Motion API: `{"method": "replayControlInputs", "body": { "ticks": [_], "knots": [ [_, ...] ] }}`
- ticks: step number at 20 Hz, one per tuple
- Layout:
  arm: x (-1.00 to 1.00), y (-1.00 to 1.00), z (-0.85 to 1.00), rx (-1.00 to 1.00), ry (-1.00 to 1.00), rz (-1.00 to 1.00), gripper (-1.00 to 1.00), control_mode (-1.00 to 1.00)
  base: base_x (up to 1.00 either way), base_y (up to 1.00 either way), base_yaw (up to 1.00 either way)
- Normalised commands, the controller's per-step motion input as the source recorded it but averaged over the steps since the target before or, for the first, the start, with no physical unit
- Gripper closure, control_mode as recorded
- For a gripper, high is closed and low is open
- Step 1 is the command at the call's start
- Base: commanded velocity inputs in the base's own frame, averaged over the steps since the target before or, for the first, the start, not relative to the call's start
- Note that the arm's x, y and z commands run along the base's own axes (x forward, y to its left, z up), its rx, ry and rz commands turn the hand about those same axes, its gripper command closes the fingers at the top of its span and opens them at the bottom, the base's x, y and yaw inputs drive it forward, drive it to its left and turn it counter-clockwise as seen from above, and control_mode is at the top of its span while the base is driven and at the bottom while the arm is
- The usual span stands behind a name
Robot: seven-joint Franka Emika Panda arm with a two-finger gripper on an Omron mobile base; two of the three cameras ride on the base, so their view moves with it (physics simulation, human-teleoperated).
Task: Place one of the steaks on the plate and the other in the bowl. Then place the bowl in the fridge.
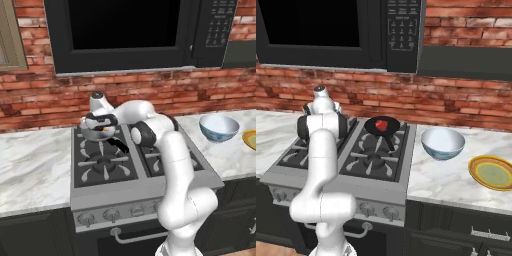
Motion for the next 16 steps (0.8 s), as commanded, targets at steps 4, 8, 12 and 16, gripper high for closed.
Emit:
{"method": "replayControlInputs", "body": {
  "ticks": [4, 8, 12, 16],
  "knots": [
    [-0.15, -0.01, -0.08, 0.0, -0.06, 0.0, 1.0, -1.0, 0.0, 0.0, 0.0],
    [-0.46, -0.16, 0.0, 0.01, -0.14, 0.0, 1.0, -1.0, 0.0, 0.0, 0.0],
    [-0.4, -0.26, 0.0, 0.04, -0.04, 0.0, 1.0, -1.0, 0.0, 0.0, 0.0],
    [-0.43, -0.33, 0.3, 0.08, -0.15, 0.0, 1.0, -1.0, 0.0, 0.0, 0.0]
  ]
}}
